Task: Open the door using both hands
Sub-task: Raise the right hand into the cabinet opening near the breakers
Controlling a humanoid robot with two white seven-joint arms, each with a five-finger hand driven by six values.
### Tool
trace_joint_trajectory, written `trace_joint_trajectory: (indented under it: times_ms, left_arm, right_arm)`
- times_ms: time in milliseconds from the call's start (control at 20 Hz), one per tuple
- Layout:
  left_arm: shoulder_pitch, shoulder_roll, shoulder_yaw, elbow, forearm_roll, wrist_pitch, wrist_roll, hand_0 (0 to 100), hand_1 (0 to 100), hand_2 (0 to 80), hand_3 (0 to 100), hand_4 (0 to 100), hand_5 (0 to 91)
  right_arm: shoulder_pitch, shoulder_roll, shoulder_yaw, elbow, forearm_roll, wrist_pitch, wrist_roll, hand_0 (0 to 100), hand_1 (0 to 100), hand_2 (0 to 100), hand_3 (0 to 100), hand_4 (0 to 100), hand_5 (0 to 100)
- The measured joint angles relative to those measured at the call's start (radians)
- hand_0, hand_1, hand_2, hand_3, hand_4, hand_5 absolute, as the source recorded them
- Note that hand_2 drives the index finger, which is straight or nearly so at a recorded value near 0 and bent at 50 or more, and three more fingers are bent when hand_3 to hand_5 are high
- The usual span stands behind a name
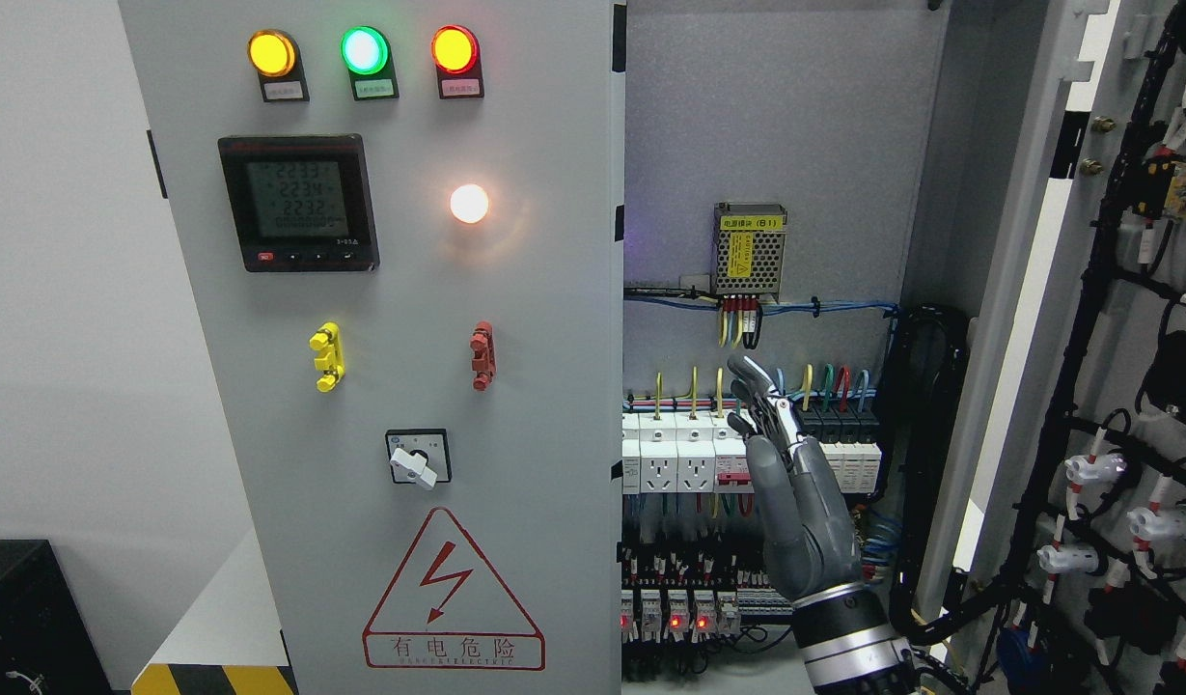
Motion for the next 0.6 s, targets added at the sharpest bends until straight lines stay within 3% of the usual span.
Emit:
trace_joint_trajectory:
  times_ms: [350,601]
  left_arm:
    - [-0.015,-0.012,0.000,-0.001,0.000,0.003,0.000,12,56,0.0,0,0,0.0]
    - [-0.020,-0.017,-0.001,-0.001,0.000,0.004,0.000,12,56,0.0,0,0,0.0]
  right_arm:
    - [-0.061,-0.007,0.002,0.072,-0.070,0.014,0.007,6,14,0,0,0,0]
    - [-0.088,-0.023,0.002,0.122,-0.087,0.014,0.064,6,14,0,0,0,0]
